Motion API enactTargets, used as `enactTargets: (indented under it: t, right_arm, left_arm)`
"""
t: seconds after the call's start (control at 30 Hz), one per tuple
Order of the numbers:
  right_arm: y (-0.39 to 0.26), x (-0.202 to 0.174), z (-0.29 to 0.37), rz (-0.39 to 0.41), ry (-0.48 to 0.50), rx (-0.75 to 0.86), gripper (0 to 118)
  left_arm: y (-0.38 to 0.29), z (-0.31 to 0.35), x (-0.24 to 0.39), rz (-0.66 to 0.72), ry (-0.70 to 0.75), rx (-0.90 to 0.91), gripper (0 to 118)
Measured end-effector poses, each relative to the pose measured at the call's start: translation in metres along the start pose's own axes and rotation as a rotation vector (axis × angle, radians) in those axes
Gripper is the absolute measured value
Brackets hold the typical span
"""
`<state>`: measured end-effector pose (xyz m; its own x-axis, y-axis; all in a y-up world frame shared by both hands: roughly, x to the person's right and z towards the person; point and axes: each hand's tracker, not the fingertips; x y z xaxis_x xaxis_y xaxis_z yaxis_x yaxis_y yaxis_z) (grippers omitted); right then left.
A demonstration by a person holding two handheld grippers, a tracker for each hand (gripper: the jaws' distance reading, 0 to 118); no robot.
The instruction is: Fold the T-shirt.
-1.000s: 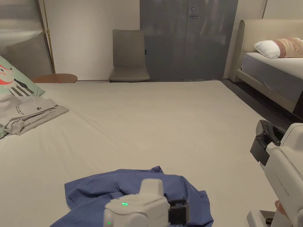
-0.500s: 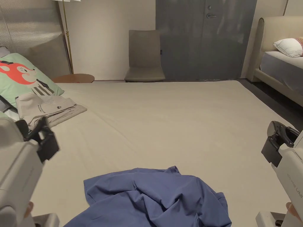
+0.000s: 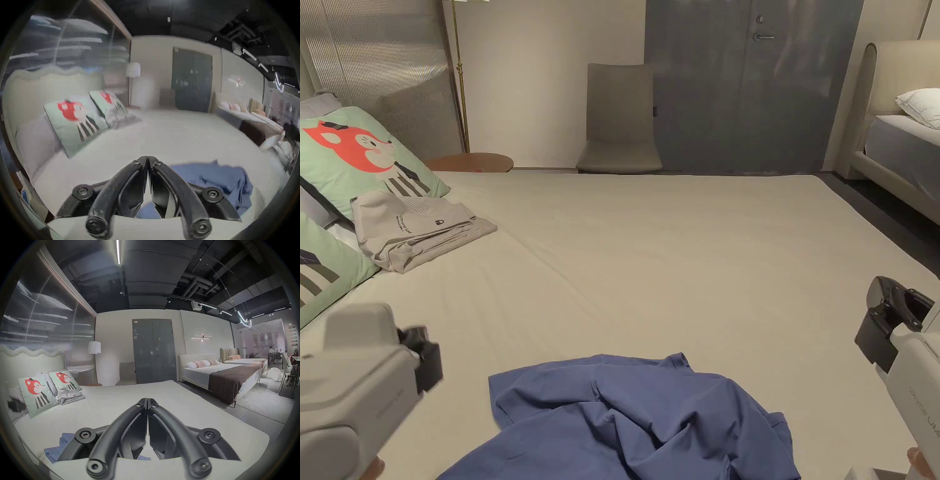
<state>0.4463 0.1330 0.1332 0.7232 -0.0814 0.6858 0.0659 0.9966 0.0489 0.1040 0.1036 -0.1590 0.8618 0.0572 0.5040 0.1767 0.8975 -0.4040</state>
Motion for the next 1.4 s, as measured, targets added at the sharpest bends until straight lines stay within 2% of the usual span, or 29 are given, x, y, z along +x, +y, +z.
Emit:
enactTargets:
  t: [0.03,0.07,0.1,0.13,0.17,0.2,0.33,0.37,0.4,0.43,0.47,0.53,0.57,0.73,0.87,0.9,0.93,1.0,1.03,1.07,1.17,1.2,1.23,1.3,1.33,1.37,1.4]
  right_arm:
    - [-0.002,-0.001,0.0,0.004,0.001,-0.009,1]
    - [-0.005,-0.001,0.0,0.008,0.004,-0.019,1]
    - [-0.008,-0.002,-0.001,0.011,0.005,-0.028,1]
    - [-0.01,-0.002,-0.001,0.014,0.005,-0.037,1]
    - [-0.013,-0.002,-0.001,0.016,0.004,-0.044,1]
    - [-0.015,-0.002,-0.001,0.015,0.004,-0.051,1]
    - [-0.024,0.0,-0.002,0.022,-0.001,-0.076,1]
    - [-0.026,0.0,-0.003,0.023,-0.003,-0.085,1]
    - [-0.028,0.001,-0.004,0.023,-0.005,-0.092,1]
    - [-0.03,0.002,-0.004,0.024,-0.006,-0.098,1]
    - [-0.032,0.002,-0.004,0.027,-0.009,-0.105,1]
    - [-0.037,0.004,-0.007,0.031,-0.014,-0.124,1]
    - [-0.04,0.004,-0.009,0.031,-0.017,-0.134,1]
    - [-0.057,0.005,-0.025,0.047,-0.028,-0.203,1]
    - [-0.085,0.01,-0.057,0.066,-0.021,-0.402,3]
    - [-0.095,0.011,-0.067,0.074,-0.017,-0.475,14]
    - [-0.105,0.012,-0.076,0.074,-0.006,-0.54,33]
    - [-0.132,0.014,-0.096,0.079,0.008,-0.671,85]
    - [-0.143,0.014,-0.104,0.086,0.01,-0.72,99]
    - [-0.155,0.012,-0.111,0.105,0.003,-0.784,105]
    - [-0.18,0.008,-0.122,0.097,0.013,-0.865,103]
    - [-0.186,0.006,-0.125,0.09,0.025,-0.884,99]
    - [-0.188,0.004,-0.126,0.088,0.035,-0.897,85]
    - [-0.184,-0.002,-0.119,0.088,0.061,-0.884,48]
    - [-0.178,-0.005,-0.115,0.119,0.067,-0.85,21]
    - [-0.171,-0.007,-0.112,0.137,0.104,-0.836,6]
    - [-0.165,-0.006,-0.108,0.133,0.12,-0.822,5]
  left_arm:
    - [-0.01,-0.012,-0.001,0.01,-0.006,-0.068,3]
    - [-0.024,-0.026,-0.003,0.029,-0.017,-0.142,15]
    - [-0.035,-0.036,-0.005,0.046,-0.019,-0.211,51]
    - [-0.047,-0.048,-0.006,0.063,-0.017,-0.281,81]
    - [-0.06,-0.059,-0.007,0.073,-0.023,-0.336,104]
    - [-0.071,-0.068,-0.008,0.079,-0.028,-0.368,109]
    - [-0.107,-0.099,-0.015,0.08,0.017,-0.47,103]
    - [-0.115,-0.104,-0.016,0.083,0.025,-0.509,93]
    - [-0.121,-0.108,-0.017,0.085,0.028,-0.535,78]
    - [-0.125,-0.109,-0.016,0.083,0.027,-0.537,77]
    - [-0.126,-0.107,-0.014,0.047,0.066,-0.514,70]
    - [-0.121,-0.101,-0.013,0.032,0.037,-0.488,16]
    - [-0.116,-0.099,-0.013,0.03,0.028,-0.485,3]
    - [-0.089,-0.067,0.0,-0.003,-0.015,-0.357,3]
    - [-0.068,-0.041,0.004,0.02,-0.053,-0.253,3]
    - [-0.064,-0.037,0.006,0.023,-0.059,-0.251,3]
    - [-0.062,-0.035,0.006,0.026,-0.064,-0.245,3]
    - [-0.06,-0.03,0.006,0.027,-0.071,-0.231,3]
    - [-0.059,-0.03,0.007,0.024,-0.07,-0.228,3]
    - [-0.06,-0.03,0.007,0.02,-0.07,-0.228,3]
    - [-0.064,-0.033,0.005,0.025,-0.064,-0.242,3]
    - [-0.066,-0.033,0.004,0.031,-0.063,-0.247,3]
    - [-0.067,-0.033,0.003,0.035,-0.063,-0.251,3]
    - [-0.068,-0.032,0.003,0.037,-0.06,-0.257,3]
    - [-0.067,-0.031,0.002,0.038,-0.06,-0.257,3]
    - [-0.066,-0.029,0.0,0.041,-0.061,-0.255,3]
    - [-0.064,-0.027,-0.001,0.046,-0.064,-0.252,3]
